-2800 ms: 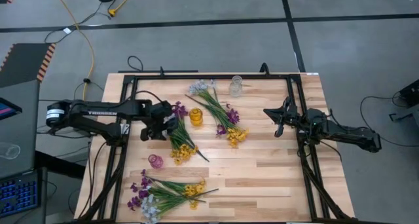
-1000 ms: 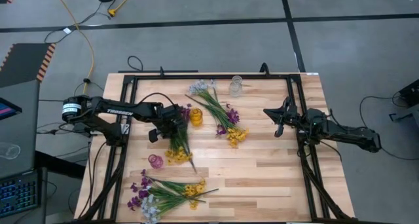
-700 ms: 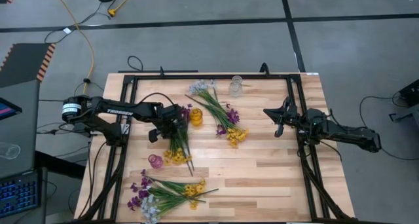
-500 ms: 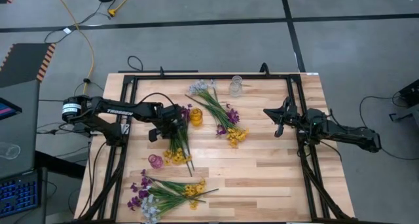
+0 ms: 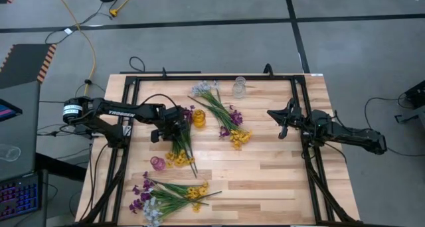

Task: Sort flowers into vase by color
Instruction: Put the middle white flowers into the transparent vase

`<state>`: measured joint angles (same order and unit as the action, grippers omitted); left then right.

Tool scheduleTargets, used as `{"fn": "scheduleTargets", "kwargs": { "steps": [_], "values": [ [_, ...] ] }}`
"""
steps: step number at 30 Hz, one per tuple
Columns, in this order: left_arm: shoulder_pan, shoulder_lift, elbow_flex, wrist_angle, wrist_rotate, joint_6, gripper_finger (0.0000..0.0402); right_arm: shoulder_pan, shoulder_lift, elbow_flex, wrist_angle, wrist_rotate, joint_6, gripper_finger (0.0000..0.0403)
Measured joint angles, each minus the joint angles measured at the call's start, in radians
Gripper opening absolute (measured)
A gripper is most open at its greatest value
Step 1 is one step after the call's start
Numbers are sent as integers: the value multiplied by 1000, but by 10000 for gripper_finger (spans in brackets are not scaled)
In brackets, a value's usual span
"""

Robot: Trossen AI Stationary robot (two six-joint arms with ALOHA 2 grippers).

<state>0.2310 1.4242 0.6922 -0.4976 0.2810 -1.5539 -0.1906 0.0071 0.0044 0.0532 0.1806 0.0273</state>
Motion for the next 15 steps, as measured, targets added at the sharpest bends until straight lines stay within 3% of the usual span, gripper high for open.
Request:
{"fn": "scheduleTargets", "kwargs": {
  "steps": [15],
  "values": [
    [0, -11, 0, -6, 7, -1, 79, 0, 0, 0, 0, 0, 0, 36]
  ]
}}
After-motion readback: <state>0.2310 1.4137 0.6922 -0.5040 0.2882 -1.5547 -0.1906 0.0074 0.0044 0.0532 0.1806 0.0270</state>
